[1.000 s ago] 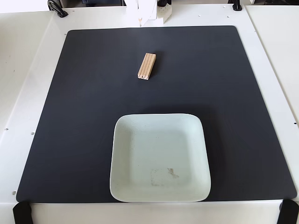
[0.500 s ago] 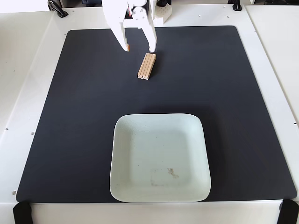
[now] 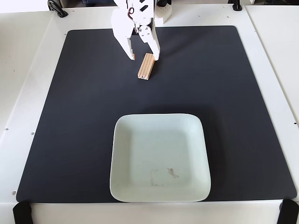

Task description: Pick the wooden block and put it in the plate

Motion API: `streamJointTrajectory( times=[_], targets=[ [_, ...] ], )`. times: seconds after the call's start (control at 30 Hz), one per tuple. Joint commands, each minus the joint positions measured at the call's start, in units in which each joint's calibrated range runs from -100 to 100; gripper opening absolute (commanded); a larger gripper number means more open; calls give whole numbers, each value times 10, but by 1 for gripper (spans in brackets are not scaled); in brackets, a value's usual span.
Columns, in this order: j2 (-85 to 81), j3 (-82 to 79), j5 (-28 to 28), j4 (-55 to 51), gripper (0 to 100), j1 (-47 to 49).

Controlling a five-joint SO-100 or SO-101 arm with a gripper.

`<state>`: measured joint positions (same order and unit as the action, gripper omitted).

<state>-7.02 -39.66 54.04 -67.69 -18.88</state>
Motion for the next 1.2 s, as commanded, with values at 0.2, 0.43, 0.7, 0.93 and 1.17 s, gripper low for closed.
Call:
streamJointTrajectory(
  times=[0.2, 0.43, 0.7, 0.93, 1.17],
  targets=[
    [47, 7, -3, 7, 25, 2],
    [77, 18, -3, 79, 25, -7],
    [79, 12, -3, 119, 25, 3],
    [79, 7, -3, 119, 24, 4],
    [79, -9, -3, 120, 1, 4]
  ],
)
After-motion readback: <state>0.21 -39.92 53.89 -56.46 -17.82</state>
